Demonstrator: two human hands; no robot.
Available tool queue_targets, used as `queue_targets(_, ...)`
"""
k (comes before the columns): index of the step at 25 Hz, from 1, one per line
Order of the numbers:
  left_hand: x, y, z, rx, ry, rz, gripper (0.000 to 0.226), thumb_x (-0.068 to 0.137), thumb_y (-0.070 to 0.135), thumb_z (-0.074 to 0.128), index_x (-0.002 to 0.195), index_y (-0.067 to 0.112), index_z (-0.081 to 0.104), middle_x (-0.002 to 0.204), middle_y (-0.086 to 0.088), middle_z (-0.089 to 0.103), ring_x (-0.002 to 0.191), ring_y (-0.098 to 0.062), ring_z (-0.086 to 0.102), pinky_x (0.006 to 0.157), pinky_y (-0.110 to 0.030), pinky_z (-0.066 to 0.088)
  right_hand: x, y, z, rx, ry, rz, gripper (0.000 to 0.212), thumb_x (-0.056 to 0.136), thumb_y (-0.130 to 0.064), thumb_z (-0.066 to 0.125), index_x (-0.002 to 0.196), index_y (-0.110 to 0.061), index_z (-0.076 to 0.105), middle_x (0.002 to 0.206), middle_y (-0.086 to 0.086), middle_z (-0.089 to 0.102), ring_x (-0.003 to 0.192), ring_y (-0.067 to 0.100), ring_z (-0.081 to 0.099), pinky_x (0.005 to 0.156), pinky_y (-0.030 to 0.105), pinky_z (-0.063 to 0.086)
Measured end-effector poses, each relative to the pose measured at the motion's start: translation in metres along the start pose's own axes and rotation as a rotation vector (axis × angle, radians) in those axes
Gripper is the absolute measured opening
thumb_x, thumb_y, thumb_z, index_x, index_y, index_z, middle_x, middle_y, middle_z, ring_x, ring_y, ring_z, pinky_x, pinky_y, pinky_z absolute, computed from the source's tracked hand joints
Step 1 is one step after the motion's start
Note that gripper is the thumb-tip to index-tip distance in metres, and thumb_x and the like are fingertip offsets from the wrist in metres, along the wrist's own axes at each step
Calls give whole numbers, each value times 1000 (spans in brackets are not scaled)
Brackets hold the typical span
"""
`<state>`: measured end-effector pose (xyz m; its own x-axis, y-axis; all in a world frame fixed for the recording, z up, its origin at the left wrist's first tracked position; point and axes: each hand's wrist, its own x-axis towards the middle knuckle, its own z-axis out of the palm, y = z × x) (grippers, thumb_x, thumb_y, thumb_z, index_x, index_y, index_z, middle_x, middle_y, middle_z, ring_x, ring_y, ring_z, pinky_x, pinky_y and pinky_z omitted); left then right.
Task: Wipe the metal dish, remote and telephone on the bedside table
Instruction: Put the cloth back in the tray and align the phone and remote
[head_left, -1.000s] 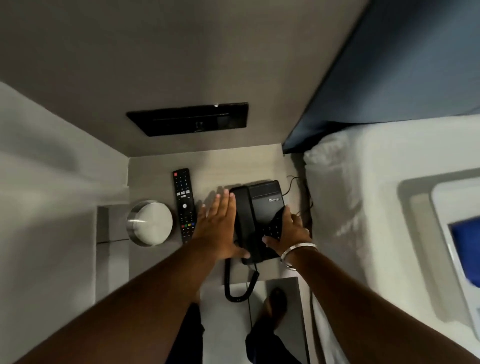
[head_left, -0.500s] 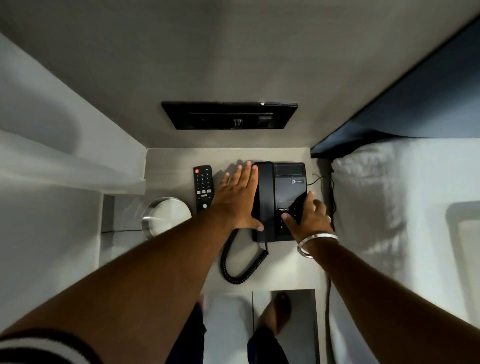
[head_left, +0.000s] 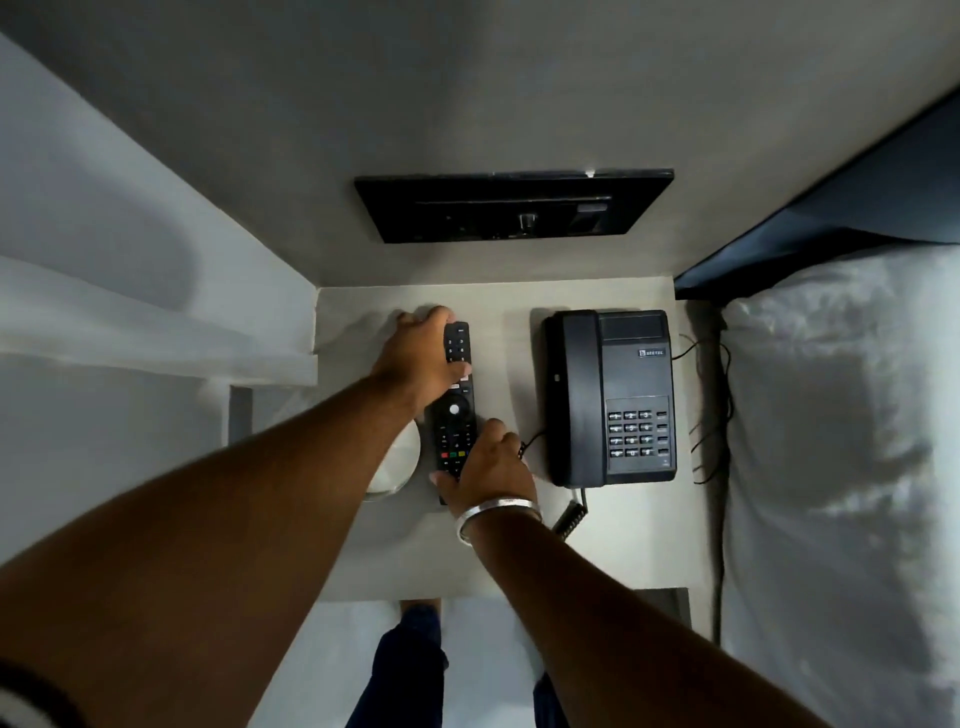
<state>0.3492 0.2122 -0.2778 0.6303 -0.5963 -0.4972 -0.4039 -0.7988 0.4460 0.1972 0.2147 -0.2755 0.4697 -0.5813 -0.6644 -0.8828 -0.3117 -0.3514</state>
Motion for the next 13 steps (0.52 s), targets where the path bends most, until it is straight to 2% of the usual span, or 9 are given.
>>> queue_targets(4,6,13,17,-77,54,-32,62,72,24,86,125,20,54,123,-10,49,92,-15,48,69,-16,38,5,9,8,26,48,59,58,77,-33,73,115,-10,37,114,16,58,95,33,65,75,35,53)
queue_targets(7,7,27,28,-117,21,-16,63,71,22,86,126,19,56,130,-9,50,97,-11,45,73,-14,37,6,29,-2,26,70,101,63,74,-36,77,115,-9,37,111,16,61,97,35,64,77,38,53)
queue_targets(10,6,30,32,-140,17,-4,65,72,19,86,130,17,55,133,-9,48,100,-9,43,66,-7,33,7,36,-5,-7,55,82,67,71,-38,79,115,-9,38,111,16,62,98,35,64,78,41,54)
queue_targets(13,4,26,31,-122,8,1,67,72,21,86,131,17,55,132,-10,49,101,-10,41,77,-12,36,7,33,-2,37,44,74,65,68,-38,82,111,-12,42,109,13,65,98,33,65,80,41,56)
